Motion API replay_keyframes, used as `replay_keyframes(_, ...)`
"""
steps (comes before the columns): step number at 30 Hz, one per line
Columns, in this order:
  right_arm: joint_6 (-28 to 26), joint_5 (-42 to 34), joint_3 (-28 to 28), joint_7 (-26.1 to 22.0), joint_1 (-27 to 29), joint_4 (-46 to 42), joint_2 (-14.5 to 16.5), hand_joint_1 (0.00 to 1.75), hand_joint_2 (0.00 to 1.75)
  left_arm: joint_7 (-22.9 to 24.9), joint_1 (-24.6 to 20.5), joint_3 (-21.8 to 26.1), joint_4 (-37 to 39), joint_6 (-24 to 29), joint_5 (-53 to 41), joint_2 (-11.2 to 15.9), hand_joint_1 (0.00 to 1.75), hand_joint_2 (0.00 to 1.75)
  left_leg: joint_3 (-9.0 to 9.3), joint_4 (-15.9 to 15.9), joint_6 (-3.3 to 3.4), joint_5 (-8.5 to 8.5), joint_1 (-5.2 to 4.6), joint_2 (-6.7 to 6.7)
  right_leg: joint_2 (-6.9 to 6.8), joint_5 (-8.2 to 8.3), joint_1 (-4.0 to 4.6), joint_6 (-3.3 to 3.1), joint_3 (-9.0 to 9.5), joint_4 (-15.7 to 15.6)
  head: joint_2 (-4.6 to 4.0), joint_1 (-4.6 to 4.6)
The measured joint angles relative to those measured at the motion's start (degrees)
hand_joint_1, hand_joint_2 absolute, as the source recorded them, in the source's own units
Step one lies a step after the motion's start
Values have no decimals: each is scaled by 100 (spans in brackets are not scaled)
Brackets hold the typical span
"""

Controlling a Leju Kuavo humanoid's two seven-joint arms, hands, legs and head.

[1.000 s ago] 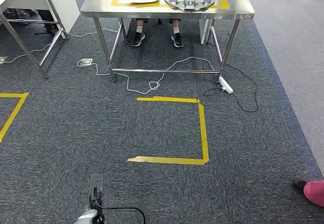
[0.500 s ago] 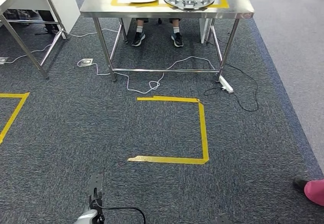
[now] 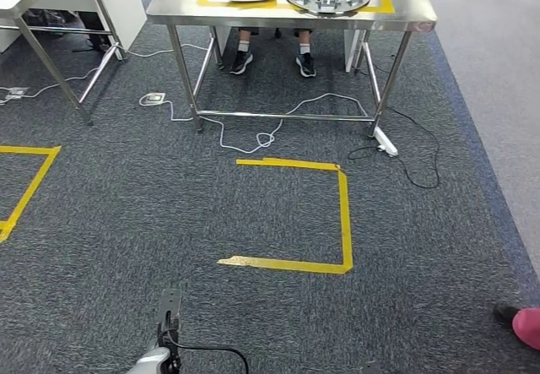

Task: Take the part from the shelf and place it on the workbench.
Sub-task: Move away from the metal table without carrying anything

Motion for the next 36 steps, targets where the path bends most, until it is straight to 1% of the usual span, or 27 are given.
replay_keyframes(1,1,1,-6,3,-5,4,-2,0,0,8,-8,-20,0,-8,-3,-1,0,0,-26,32,-45,1,10,-57,123,102,-22,23,212,-382,0,7)
replay_keyframes(2,1,3,-12,4,-11,9,-3,0,0,18,-15,-40,0,-11,-4,-5,0,0,-60,73,-92,2,12,-112,216,159,-40,7,370,-653,0,13)
replay_keyframes(4,-1,6,-22,11,-10,20,-4,0,0,30,-22,-71,0,-15,-8,-8,0,0,-125,125,-179,26,8,-199,311,128,-31,-73,452,-775,0,14)
replay_keyframes(6,-8,8,-34,22,2,20,-9,0,0,35,-12,-78,0,-21,-7,-6,0,0,-168,144,-243,51,27,-255,204,157,-10,-190,436,-735,0,9)
replay_keyframes(8,-11,9,-44,28,-5,19,-10,0,0,39,-6,-84,1,-25,-5,-1,0,0,-276,360,-288,-108,35,-141,95,186,3,-281,413,-728,0,-18)
replay_keyframes(10,-11,11,-45,32,-5,20,-10,0,0,41,-13,-96,2,-27,1,-1,0,0,-561,1039,-312,-511,27,47,-39,203,33,-335,389,-729,0,-58)
replay_keyframes(11,-11,11,-47,37,2,21,-12,0,0,43,-13,-100,2,-27,5,-2,0,0,-729,1454,-313,-711,27,89,-115,206,55,-349,376,-728,0,-66)
replay_keyframes(12,-11,12,-49,43,7,21,-14,0,0,48,-7,-102,2,-27,10,-2,0,0,-847,1770,-306,-836,26,106,-188,208,77,-358,365,-727,-1,-67)
replay_keyframes(13,-11,13,-51,50,8,21,-16,0,0,55,2,-103,2,-27,16,0,0,0,-873,1901,-285,-857,22,110,-257,209,100,-365,359,-727,-1,-67)
replay_keyframes(14,-11,12,-53,55,3,21,-17,0,0,62,10,-105,2,-28,19,2,0,0,-782,1793,-248,-768,9,119,-322,209,123,-369,356,-726,-1,-68)
replay_keyframes(15,-11,10,-54,58,-5,21,-17,0,0,66,12,-109,2,-31,21,4,0,0,-591,1484,-194,-605,-13,150,-384,208,146,-372,360,-726,-1,-68)
replay_keyframes(17,-10,5,-57,61,-18,21,-14,0,0,62,2,-123,2,-44,25,1,0,0,-127,662,-53,-333,-99,384,-500,200,189,-372,369,-722,-1,-65)
replay_keyframes(18,-8,2,-61,61,-23,20,-12,0,0,57,-7,-132,2,-51,26,-4,0,0,16,384,-5,-284,-139,489,-557,196,205,-366,364,-718,-1,-63)
replay_keyframes(19,-4,0,-65,61,-29,21,-10,0,0,54,-11,-141,2,-55,27,-8,0,0,80,239,24,-288,-170,556,-613,193,215,-356,358,-715,0,-62)
replay_keyframes(21,6,-3,-71,63,-44,19,-9,0,0,54,7,-154,3,-56,29,-10,0,0,76,178,40,-282,-177,471,-708,186,216,-315,359,-717,0,-63)
replay_keyframes(22,11,-3,-72,65,-54,18,-9,0,0,55,21,-158,3,-56,30,-11,0,0,79,149,54,-260,-163,415,-647,156,206,-284,345,-693,-1,-57)
replay_keyframes(23,13,-3,-72,66,-60,16,-9,0,0,56,25,-164,4,-56,30,-15,0,0,81,121,76,-233,-146,360,-524,79,194,-251,298,-600,-1,-50)
replay_keyframes(25,14,-3,-75,67,-57,16,-9,0,0,56,16,-186,4,-57,30,-34,0,0,70,91,111,-195,-122,251,-202,-241,162,-191,22,-43,-1,-29)
replay_keyframes(27,15,-4,-79,69,-33,17,-10,0,0,57,22,-204,4,-61,31,-45,0,0,46,96,124,-183,-121,131,-87,-537,148,-158,-334,694,0,-22)
replay_keyframes(28,15,-4,-81,69,-22,17,-11,0,0,57,33,-207,4,-62,31,-44,0,0,42,101,121,-178,-121,66,-78,-541,147,-149,-429,866,0,-22)
replay_keyframes(29,15,-5,-84,70,-16,17,-11,0,0,58,44,-208,4,-62,31,-43,0,0,41,108,117,-174,-121,-3,-71,-430,144,-144,-424,822,-1,-21)
replay_keyframes(30,15,-4,-87,69,-14,17,-11,0,0,59,51,-208,4,-63,31,-43,0,0,42,117,111,-173,-121,-74,-45,-227,137,-146,-317,565,-1,-22)
replay_keyframes(31,15,-4,-90,69,-15,17,-11,0,0,59,52,-210,4,-68,31,-45,0,0,42,127,102,-174,-120,-144,30,-1,125,-153,-141,163,-1,-21)
replay_keyframes(32,15,-3,-94,69,-17,17,-14,0,0,58,47,-211,4,-76,31,-49,0,0,34,140,87,-175,-129,-204,155,153,107,-162,32,-217,-1,-23)
replay_keyframes(34,15,1,-103,69,-23,16,-18,0,0,57,36,-216,4,-95,39,-54,0,0,-10,166,33,-164,-131,-314,341,250,88,-201,252,-650,-1,-29)
replay_keyframes(35,15,4,-108,78,-25,16,-20,0,0,62,36,-219,4,-102,45,-54,0,0,-37,172,-4,-149,-125,-364,357,230,92,-226,280,-684,0,-32)
replay_keyframes(36,15,11,-111,85,-27,15,-19,0,0,68,41,-223,3,-105,55,-51,0,0,-58,176,-38,-134,-113,-422,307,238,94,-261,298,-701,0,-33)
